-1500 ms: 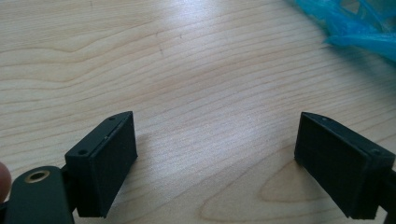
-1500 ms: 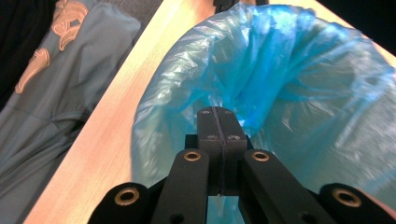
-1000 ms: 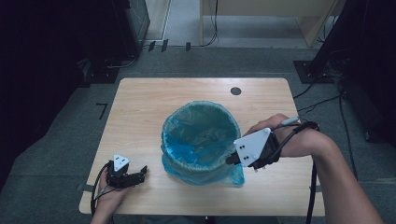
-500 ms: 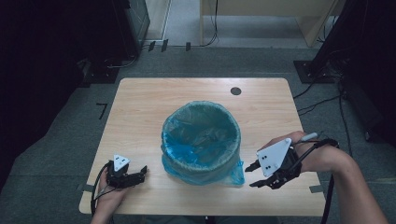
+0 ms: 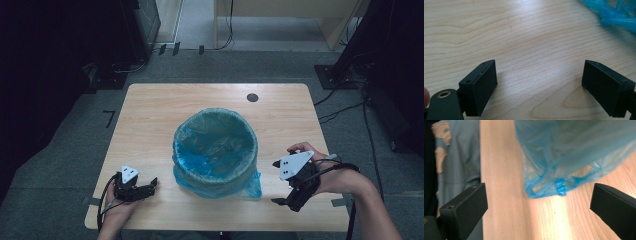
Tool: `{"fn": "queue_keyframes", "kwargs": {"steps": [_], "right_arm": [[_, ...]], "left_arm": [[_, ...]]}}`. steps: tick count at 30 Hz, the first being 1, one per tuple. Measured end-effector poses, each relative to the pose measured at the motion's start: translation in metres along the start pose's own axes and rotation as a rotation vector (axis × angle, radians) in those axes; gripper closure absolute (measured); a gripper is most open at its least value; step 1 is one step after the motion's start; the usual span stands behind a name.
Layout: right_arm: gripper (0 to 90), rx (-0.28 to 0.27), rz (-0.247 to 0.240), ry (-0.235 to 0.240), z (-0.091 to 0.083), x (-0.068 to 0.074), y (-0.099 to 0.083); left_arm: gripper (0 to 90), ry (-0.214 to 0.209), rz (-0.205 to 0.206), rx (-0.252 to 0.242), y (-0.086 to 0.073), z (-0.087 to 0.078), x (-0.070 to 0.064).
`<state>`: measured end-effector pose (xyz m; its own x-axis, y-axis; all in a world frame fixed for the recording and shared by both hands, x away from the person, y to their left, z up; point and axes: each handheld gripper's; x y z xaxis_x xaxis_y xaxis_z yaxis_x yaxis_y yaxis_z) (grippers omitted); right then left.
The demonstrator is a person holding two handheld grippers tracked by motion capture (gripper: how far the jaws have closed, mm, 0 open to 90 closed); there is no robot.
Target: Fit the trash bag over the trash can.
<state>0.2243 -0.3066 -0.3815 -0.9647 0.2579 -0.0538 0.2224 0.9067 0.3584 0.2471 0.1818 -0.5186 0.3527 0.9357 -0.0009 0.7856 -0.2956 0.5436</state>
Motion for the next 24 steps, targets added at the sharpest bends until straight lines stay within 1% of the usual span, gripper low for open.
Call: {"fn": "queue_keyframes", "kwargs": {"steps": [1,3,5,6,7,8,11,14,22,24], "right_arm": [[0.0,-0.002,0.015,-0.003,0.002,-0.001,-0.003],[0.0,-0.018,0.048,-0.028,0.006,-0.003,-0.008],[0.0,-0.029,0.088,-0.04,0.009,-0.006,-0.012],[0.0,-0.032,0.121,-0.049,0.012,-0.009,-0.015],[0.0,-0.035,0.137,-0.056,0.013,-0.01,-0.018],[0.0,-0.033,0.17,-0.069,0.016,-0.012,-0.022],[0.0,-0.012,0.237,-0.128,0.026,-0.017,-0.032],[0.0,-0.002,0.309,-0.157,0.034,-0.021,-0.043],[0.0,-0.001,0.48,-0.194,0.05,-0.028,-0.077],[0.0,-0.011,0.543,-0.193,0.054,-0.029,-0.087]], "left_arm": [[12.3,0.0,-0.001,0.0,0.0,0.0,0.0],[12.3,0.0,-0.002,0.0,0.0,0.0,0.0],[12.3,0.001,-0.002,0.0,0.0,0.0,0.0],[12.3,0.001,-0.002,0.0,0.0,0.0,0.0],[12.3,0.001,-0.002,0.0,0.0,0.0,0.0],[12.3,0.001,-0.002,0.0,0.0,0.0,0.0],[12.3,0.001,-0.003,0.0,0.0,0.0,0.0],[12.3,0.001,-0.003,0.001,0.0,0.0,0.0],[12.3,0.001,-0.002,0.001,0.0,0.0,0.0],[12.3,0.001,-0.003,0.001,0.0,0.0,0.0]]}}
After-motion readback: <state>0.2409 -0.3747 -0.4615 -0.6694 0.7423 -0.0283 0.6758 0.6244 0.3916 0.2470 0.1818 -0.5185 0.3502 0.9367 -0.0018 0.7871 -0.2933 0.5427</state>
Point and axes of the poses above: each handheld gripper's, and its own axes: z roughly forward along the jaws, y roughly out of its top, x roughly to its left, and after that the axes turned 14 degrees about x, right-handed
